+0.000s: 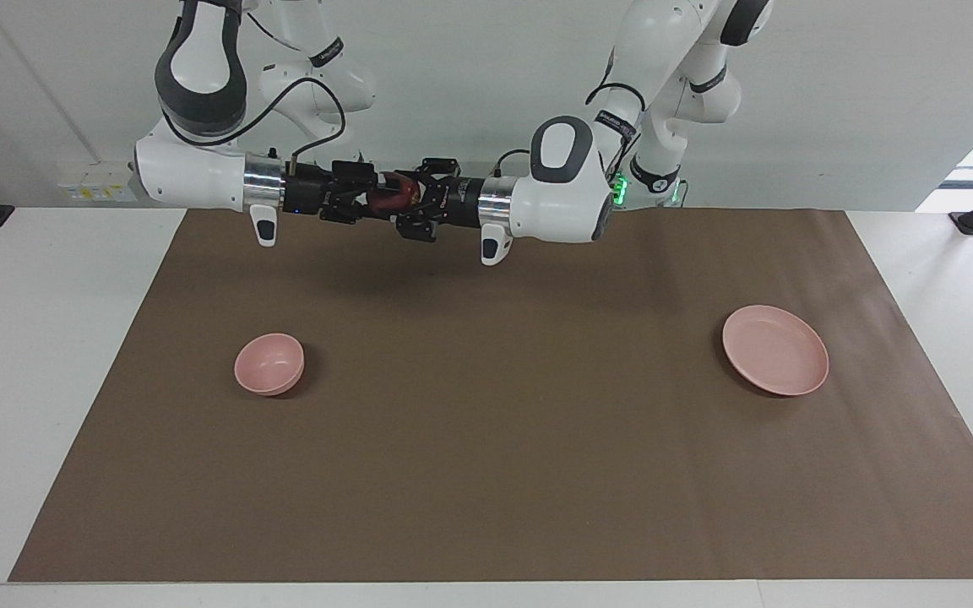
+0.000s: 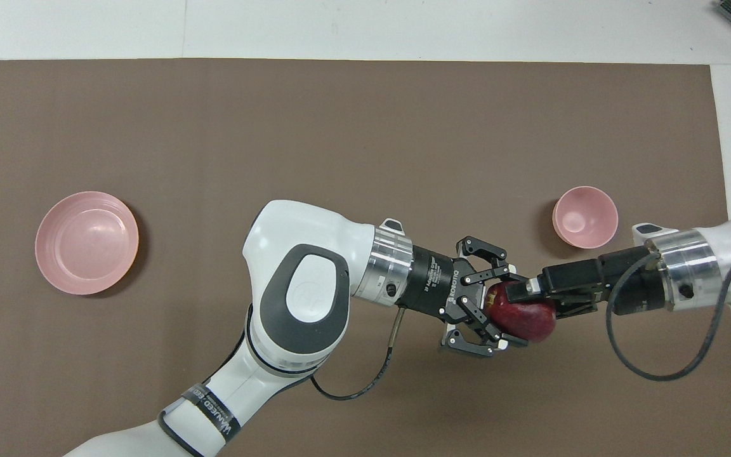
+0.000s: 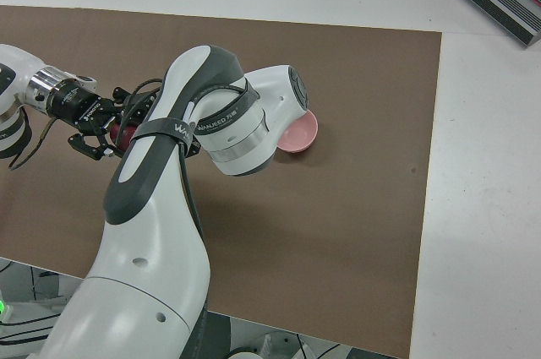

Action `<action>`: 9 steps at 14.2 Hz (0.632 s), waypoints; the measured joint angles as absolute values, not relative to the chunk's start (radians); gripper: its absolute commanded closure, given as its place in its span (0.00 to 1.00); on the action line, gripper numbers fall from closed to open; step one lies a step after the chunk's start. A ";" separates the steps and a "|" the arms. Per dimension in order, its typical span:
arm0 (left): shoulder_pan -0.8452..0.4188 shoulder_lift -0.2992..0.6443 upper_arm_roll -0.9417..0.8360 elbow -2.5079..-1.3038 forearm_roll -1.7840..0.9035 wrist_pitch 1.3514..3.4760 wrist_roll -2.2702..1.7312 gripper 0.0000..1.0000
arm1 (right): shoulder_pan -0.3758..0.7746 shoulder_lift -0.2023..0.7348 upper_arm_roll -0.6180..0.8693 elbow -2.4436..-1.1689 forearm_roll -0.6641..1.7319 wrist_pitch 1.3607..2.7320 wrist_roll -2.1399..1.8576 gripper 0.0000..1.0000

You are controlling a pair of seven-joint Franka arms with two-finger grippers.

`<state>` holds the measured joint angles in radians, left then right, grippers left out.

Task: Move apple from plate to bowl
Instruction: 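Close the right gripper on the apple held by the left gripper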

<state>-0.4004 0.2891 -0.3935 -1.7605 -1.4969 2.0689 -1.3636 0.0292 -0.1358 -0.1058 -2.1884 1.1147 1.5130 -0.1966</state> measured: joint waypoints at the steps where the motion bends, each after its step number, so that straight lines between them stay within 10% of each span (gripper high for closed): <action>1: -0.401 0.289 -0.394 -1.761 -1.498 2.070 -1.364 1.00 | 0.028 -0.136 -0.106 -2.189 1.115 1.509 -0.197 0.00; 7: -0.403 0.285 -0.405 -1.761 -1.504 2.096 -1.364 1.00 | 0.015 -0.136 -0.106 -2.189 1.115 1.483 -0.196 0.00; 9: -0.403 0.285 -0.405 -1.761 -1.505 2.102 -1.364 1.00 | 0.014 -0.136 -0.106 -2.190 1.114 1.470 -0.194 0.40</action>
<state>-0.4032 0.2847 -0.4051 -1.7613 -1.5046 2.1016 -1.3638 0.0135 -0.1356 -0.1060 -2.1896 1.1142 1.4701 -0.1944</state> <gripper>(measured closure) 0.216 0.004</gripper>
